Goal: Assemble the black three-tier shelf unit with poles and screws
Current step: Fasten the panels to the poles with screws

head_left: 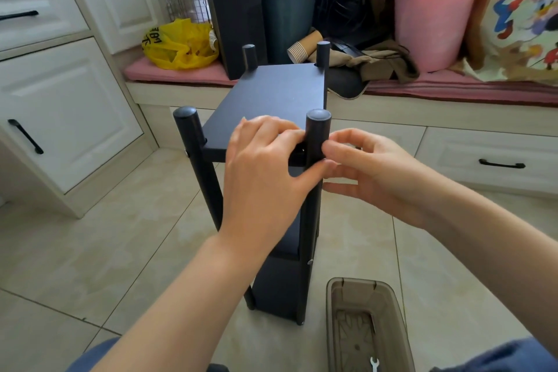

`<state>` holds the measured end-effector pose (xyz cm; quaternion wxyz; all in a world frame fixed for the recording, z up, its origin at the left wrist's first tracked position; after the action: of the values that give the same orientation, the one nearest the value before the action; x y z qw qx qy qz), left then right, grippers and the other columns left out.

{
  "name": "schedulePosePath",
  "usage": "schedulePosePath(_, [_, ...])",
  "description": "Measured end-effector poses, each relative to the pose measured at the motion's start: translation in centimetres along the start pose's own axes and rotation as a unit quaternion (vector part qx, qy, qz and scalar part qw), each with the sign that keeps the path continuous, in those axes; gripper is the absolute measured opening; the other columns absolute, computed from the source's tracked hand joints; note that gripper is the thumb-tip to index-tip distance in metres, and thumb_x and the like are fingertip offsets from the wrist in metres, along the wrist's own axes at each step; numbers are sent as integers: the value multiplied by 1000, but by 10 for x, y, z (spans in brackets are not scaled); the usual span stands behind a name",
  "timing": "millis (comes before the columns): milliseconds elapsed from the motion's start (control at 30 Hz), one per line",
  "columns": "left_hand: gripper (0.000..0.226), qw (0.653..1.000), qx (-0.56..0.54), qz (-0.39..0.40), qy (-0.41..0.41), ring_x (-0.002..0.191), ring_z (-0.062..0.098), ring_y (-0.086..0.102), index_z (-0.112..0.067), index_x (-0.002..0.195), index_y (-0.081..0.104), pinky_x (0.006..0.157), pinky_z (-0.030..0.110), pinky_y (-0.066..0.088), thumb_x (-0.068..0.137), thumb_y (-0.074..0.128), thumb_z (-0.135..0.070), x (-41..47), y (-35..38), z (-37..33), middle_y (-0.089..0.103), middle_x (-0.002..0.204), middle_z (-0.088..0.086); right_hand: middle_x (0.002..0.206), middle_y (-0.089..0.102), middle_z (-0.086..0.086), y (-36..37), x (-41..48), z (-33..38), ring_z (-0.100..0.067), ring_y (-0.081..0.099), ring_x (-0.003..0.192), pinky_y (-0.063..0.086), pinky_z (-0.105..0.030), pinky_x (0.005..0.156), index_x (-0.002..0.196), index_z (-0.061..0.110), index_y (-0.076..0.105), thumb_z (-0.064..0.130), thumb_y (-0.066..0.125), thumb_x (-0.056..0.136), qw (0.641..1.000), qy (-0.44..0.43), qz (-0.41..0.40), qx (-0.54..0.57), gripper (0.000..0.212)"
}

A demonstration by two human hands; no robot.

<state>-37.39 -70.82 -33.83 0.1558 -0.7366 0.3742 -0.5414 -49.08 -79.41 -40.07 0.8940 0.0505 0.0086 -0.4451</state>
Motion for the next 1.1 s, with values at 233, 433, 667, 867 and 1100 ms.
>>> schedulePosePath(233, [44,1000,-13,5,-6,111,25,57,-12,111,77,102,57,45,82,73,-45,0,1,0,69,106,2,108,74,-7,3,13,-13,-20,69,90,55,-39,92,113,10,69,52,47,99,995,77,-16,54,49])
schedulePosePath(433, [47,1000,-20,18,-14,128,24,59,-16,120,75,119,56,29,83,68,-44,0,1,0,74,120,2,109,75,-8,21,16,-8,-22,71,92,56,-41,82,127,16,60,43,56,96,998,58,-5,23,42])
schedulePosePath(667, [52,999,33,33,1,134,19,55,-23,128,71,125,50,17,87,60,-52,0,1,-2,70,129,-2,110,70,-13,18,20,-8,-25,69,87,60,-48,77,121,10,65,34,59,95,998,46,-21,38,36])
schedulePosePath(867, [55,996,82,44,13,136,17,54,-20,131,68,121,44,28,93,51,-56,-3,8,-1,66,135,-2,95,69,-5,16,20,-10,-22,67,83,60,-51,80,118,11,67,31,58,95,997,47,-18,52,32])
schedulePosePath(1100, [59,993,108,16,40,131,22,58,-14,128,70,112,40,40,97,45,-57,-6,7,-2,69,130,2,99,75,-1,8,15,-14,-17,72,86,61,-44,79,115,22,72,40,53,100,999,48,-12,18,30])
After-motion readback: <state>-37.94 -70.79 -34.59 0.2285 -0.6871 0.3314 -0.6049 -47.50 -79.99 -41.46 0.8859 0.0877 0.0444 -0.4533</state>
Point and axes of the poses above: each hand's wrist, its own x-axis towards the middle knuckle, its own y-axis out of the palm, z = x × y, the point moved 9 cm from there along x, towards the middle knuckle
